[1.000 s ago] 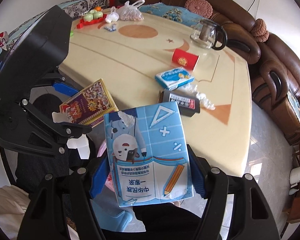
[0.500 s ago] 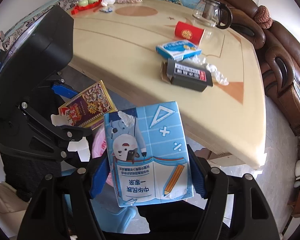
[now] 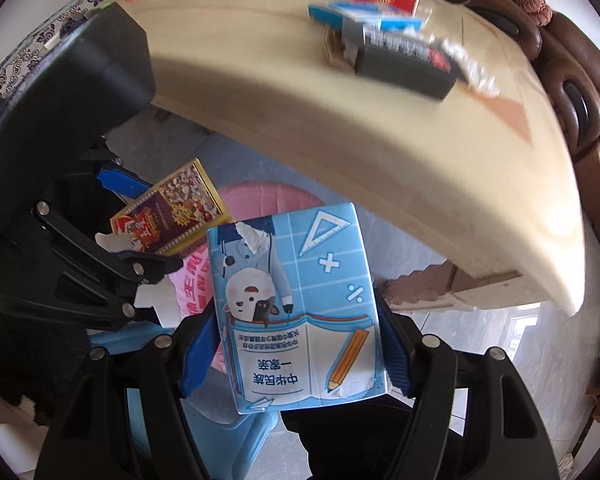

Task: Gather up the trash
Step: 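Lift both held boxes and carry them toward the trash bin, then open both tools to drop the gold box and blue carton into the bin, then raise both tools back over the table toward the medicine box and tissue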

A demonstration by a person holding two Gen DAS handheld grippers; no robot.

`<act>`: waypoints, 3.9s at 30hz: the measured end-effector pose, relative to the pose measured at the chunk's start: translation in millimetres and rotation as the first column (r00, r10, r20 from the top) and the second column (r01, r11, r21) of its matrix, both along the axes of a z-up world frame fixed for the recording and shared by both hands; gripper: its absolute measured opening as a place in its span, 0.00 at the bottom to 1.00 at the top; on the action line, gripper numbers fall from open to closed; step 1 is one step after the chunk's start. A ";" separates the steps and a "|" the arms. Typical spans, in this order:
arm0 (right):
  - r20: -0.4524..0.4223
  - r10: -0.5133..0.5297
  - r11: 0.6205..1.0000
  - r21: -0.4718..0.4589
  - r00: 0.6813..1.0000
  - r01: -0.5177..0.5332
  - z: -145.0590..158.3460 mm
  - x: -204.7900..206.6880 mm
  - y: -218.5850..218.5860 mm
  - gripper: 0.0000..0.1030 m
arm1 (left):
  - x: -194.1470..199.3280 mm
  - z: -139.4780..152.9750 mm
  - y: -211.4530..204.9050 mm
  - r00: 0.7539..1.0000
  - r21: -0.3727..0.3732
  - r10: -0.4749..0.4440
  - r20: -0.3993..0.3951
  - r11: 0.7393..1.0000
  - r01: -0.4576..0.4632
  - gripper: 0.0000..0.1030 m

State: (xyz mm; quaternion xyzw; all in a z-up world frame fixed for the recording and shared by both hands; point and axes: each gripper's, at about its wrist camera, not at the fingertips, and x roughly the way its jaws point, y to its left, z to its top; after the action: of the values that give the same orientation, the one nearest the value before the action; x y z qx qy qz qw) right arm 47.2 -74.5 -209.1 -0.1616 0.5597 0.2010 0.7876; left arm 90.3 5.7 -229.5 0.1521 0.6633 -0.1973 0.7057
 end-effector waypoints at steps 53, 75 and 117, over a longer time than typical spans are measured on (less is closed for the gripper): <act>-0.202 -0.003 1.000 -0.012 0.979 0.001 -129.2 71.3 -5.7 0.68 | 55.0 -136.9 20.5 0.923 -0.077 0.158 -0.350 0.978 -0.196 0.73; -0.174 -0.011 1.000 -0.028 0.985 0.006 -126.4 71.2 -0.6 0.82 | 53.3 -127.9 17.1 0.933 -0.057 0.147 -0.328 0.983 -0.175 0.81; 0.417 -0.142 0.947 0.323 0.898 0.000 322.9 132.0 -111.4 0.93 | 125.4 315.0 2.3 0.960 0.002 -0.026 0.277 1.000 0.026 0.89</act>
State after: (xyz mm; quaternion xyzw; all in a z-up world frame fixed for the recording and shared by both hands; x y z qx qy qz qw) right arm 179.2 -185.9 113.7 -0.0540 0.3363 0.2172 0.9148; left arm 215.7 8.0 85.5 0.1863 0.5557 -0.1838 0.7891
